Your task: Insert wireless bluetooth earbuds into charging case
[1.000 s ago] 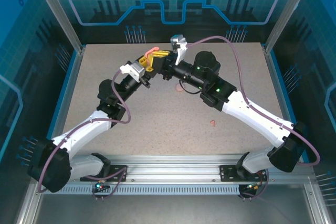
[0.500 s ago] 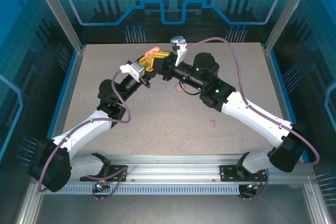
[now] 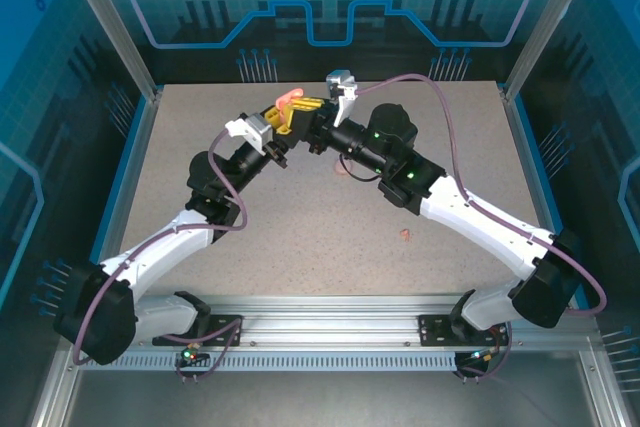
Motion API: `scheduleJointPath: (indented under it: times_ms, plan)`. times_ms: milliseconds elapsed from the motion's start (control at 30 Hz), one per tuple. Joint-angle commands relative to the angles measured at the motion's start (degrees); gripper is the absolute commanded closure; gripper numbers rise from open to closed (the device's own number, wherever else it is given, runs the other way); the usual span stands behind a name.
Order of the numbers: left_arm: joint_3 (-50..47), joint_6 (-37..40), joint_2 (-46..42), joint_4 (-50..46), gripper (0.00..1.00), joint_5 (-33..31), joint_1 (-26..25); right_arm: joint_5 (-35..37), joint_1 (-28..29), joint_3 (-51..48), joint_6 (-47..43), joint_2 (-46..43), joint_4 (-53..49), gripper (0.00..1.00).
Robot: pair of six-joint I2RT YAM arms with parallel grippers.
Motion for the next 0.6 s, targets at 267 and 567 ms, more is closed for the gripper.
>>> scheduleJointPath:
  times_ms: [267,567]
  plan:
    - [2.13,-1.37,0.22,3.22,1.00,-1.42,-0.64,-0.04,0.58,-1.17,-3.20,0.65,-4.25,0.83]
    - [2.39,-1.44,0.40,2.42,1.00,-1.16,-0.76,2.03,0.49,-0.24,-6.22,0.09,-8.47,0.78]
